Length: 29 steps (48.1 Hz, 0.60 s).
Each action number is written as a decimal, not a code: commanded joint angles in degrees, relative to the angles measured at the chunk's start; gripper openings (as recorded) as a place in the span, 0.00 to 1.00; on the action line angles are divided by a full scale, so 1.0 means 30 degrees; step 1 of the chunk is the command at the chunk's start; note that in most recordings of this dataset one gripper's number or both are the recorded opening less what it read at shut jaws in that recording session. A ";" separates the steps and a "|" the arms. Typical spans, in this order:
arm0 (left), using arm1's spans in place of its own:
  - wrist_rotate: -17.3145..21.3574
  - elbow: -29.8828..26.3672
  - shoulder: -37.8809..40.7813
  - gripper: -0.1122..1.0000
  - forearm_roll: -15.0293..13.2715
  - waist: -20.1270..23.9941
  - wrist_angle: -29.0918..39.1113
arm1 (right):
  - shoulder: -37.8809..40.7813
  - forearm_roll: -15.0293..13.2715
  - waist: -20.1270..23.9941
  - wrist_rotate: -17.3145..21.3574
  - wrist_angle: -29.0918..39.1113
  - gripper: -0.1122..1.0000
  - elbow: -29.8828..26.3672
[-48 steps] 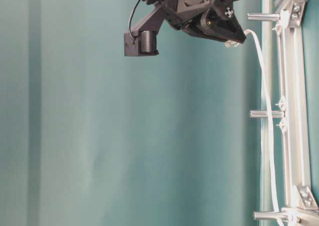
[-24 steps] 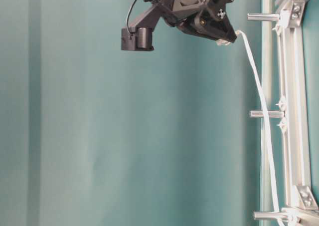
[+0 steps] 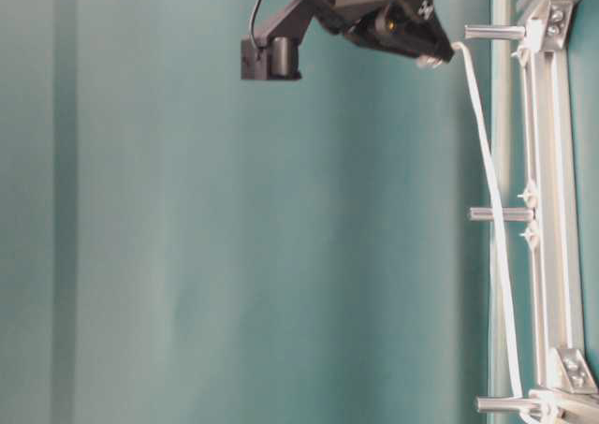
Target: Move the cable alternately left and right between 8 pins so it hooks onto each one.
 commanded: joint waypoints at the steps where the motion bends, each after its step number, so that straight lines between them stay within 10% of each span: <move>1: 0.0029 -0.0322 0.0146 0.73 0.0059 0.0029 -0.0088 | -0.0850 -0.0059 -0.0264 0.0029 0.0029 0.23 0.0205; 29: 0.0029 -0.0322 0.0146 0.73 0.0059 0.0029 -0.0088 | -0.1406 -0.0029 -0.0352 0.2666 -0.1670 0.23 0.2637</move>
